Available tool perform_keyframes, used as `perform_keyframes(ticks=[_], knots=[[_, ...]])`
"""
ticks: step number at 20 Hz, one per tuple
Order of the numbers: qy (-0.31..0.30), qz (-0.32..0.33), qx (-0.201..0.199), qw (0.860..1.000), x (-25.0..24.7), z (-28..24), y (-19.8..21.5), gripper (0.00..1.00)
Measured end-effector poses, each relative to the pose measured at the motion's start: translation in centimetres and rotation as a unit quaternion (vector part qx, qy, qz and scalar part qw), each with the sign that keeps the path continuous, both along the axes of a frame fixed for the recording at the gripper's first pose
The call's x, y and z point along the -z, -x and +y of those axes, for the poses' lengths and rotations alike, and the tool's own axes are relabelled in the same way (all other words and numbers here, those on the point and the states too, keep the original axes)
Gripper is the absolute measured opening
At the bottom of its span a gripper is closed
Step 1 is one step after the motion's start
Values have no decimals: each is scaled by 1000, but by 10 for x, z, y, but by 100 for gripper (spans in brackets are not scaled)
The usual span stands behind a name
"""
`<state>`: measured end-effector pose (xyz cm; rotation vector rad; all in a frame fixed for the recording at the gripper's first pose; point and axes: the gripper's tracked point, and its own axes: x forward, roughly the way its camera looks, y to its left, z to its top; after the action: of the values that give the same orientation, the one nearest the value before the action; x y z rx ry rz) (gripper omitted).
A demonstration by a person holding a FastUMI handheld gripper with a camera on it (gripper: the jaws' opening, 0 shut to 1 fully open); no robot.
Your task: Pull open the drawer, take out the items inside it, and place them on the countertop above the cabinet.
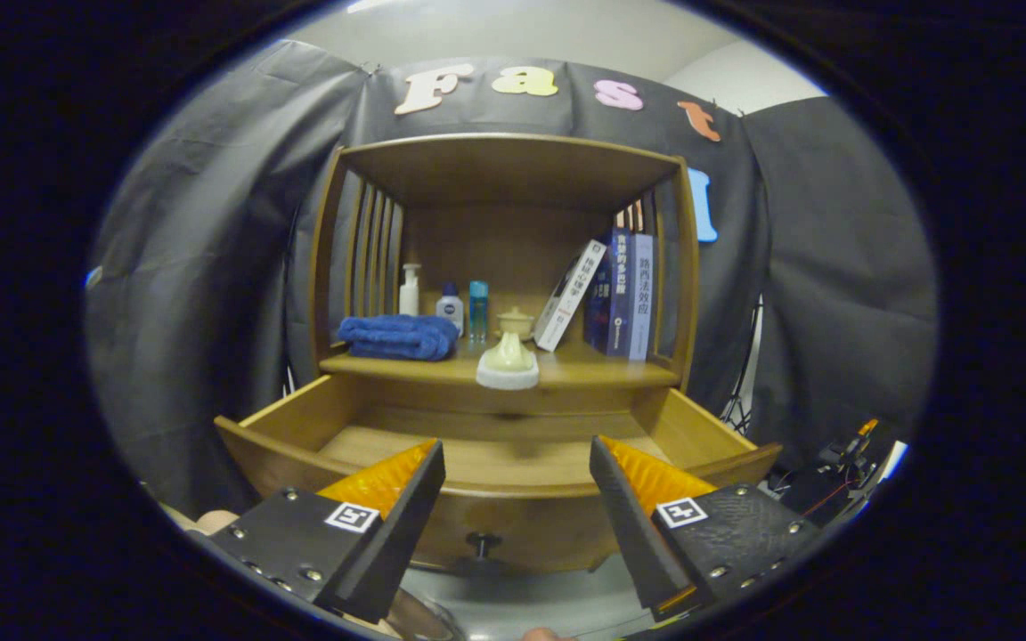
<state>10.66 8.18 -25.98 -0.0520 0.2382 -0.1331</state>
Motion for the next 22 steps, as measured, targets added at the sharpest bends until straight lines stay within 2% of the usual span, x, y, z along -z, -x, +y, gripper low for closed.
perform_keyframes(ticks=[4, 5, 12, 22], knots=[[-11, 26, -4, 1000, 24, 10, -2, 98], [-9, 9, -9, 1000, 14, 13, -2, 98], [-4, 10, -28, 1000, 22, 19, -9, 98], [-5, 29, -1, 1000, 23, 16, -10, 98]])
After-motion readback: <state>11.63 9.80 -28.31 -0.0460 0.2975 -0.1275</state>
